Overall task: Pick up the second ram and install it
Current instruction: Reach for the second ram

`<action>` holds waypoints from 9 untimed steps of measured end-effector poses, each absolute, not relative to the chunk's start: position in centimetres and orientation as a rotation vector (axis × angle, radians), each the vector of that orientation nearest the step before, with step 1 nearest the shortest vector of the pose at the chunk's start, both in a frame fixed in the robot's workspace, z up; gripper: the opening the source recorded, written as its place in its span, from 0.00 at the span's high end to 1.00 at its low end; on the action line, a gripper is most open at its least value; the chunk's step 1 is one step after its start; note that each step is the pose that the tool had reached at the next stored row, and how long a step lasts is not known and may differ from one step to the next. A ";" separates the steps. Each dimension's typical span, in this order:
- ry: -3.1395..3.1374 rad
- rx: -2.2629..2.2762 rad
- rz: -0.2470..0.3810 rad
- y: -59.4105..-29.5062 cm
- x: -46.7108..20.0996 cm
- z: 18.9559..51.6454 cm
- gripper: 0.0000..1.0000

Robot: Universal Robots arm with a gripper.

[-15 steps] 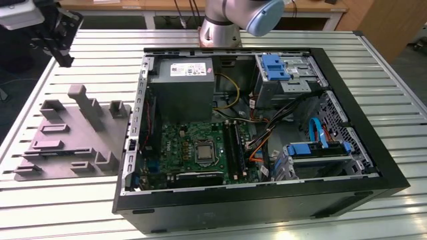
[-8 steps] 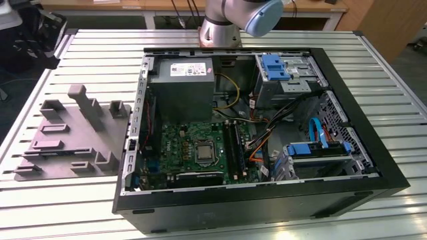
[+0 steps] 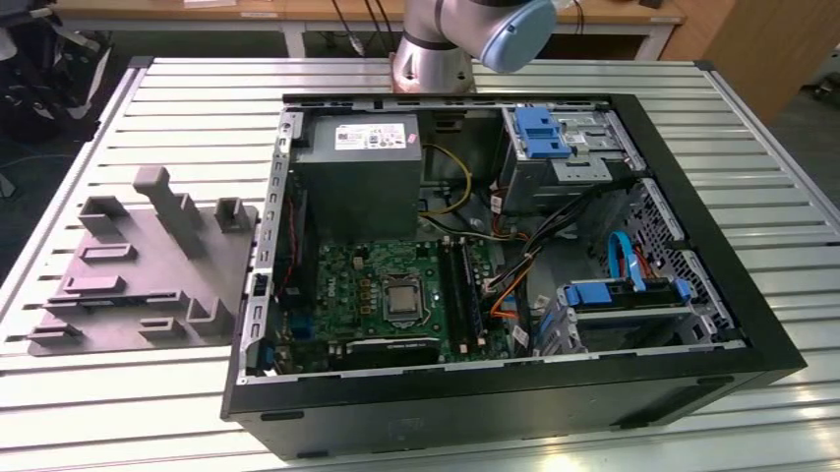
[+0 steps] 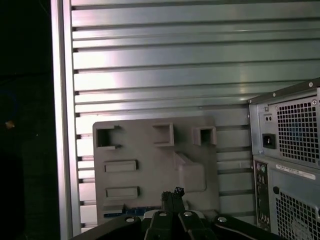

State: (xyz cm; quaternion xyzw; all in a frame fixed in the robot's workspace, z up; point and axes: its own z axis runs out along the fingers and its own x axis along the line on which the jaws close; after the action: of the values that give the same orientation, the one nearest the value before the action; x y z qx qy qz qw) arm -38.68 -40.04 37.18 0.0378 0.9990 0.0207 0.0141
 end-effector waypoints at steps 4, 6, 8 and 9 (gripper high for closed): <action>3.111 0.118 0.064 -40.4 -38.9 36.8 0.90; 3.111 0.118 0.064 -40.6 -39.1 36.5 0.90; 3.110 0.118 0.065 -40.7 -39.2 36.3 0.90; 3.111 0.118 0.065 -40.8 -39.2 36.1 0.90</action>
State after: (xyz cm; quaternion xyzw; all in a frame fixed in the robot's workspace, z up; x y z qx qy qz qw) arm -39.23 -40.81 36.13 0.0379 0.9990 0.0207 0.0141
